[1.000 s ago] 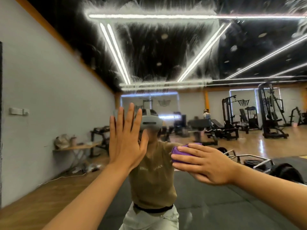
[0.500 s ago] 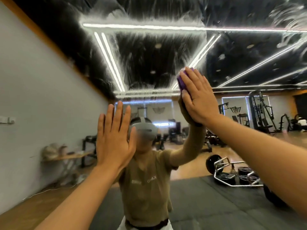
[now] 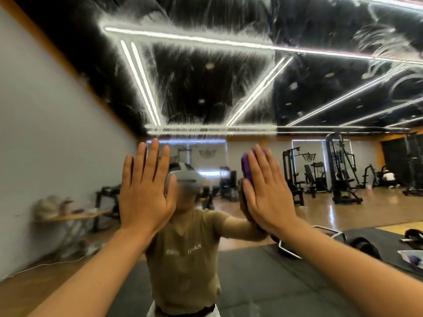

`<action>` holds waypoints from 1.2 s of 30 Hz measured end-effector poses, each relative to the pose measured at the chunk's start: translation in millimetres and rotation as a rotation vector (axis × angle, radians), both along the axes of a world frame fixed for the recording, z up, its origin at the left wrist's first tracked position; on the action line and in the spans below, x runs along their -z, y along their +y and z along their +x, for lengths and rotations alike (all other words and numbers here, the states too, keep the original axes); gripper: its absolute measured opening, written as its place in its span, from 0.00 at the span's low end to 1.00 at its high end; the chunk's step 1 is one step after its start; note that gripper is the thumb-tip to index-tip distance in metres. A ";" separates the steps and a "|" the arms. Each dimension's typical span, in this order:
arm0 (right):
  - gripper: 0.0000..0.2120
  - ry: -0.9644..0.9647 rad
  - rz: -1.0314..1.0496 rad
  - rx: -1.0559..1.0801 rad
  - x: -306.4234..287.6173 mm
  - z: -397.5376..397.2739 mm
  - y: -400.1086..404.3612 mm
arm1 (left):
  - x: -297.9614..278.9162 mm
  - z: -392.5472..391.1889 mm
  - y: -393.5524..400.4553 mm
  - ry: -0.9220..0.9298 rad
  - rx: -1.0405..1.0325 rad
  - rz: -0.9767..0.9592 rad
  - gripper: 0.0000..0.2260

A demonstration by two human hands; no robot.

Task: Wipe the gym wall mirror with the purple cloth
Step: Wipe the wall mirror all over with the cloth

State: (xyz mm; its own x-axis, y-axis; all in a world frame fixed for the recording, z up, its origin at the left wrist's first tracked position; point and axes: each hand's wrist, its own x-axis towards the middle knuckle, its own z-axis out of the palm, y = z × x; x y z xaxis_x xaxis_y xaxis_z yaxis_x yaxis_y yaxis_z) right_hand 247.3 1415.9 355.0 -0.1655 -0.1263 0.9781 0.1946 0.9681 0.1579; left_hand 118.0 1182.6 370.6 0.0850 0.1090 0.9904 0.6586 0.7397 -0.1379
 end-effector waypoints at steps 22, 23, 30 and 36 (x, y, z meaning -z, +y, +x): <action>0.30 -0.050 -0.045 -0.062 103.7 11.7 9.8 | 30.2 8.3 9.2 -0.059 0.017 -0.044 0.28; 0.31 -0.065 -0.033 -0.053 102.2 13.3 10.3 | 37.0 9.0 7.2 -0.061 0.013 -0.073 0.29; 0.31 -0.093 -0.100 -0.106 27.1 5.0 -5.7 | 54.8 12.8 -0.6 -0.104 -0.028 -0.125 0.29; 0.32 -0.015 -0.115 -0.154 -23.2 1.6 -13.1 | 68.0 15.2 0.8 -0.151 -0.033 -0.127 0.29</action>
State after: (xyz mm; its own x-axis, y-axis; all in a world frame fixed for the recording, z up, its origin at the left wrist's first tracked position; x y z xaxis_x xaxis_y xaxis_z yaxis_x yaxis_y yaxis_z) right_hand 248.9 1402.8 378.2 -0.1675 -0.0388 0.9851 0.0411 0.9981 0.0463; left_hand 133.1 1183.4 302.6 -0.0694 0.2336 0.9698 0.6549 0.7440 -0.1324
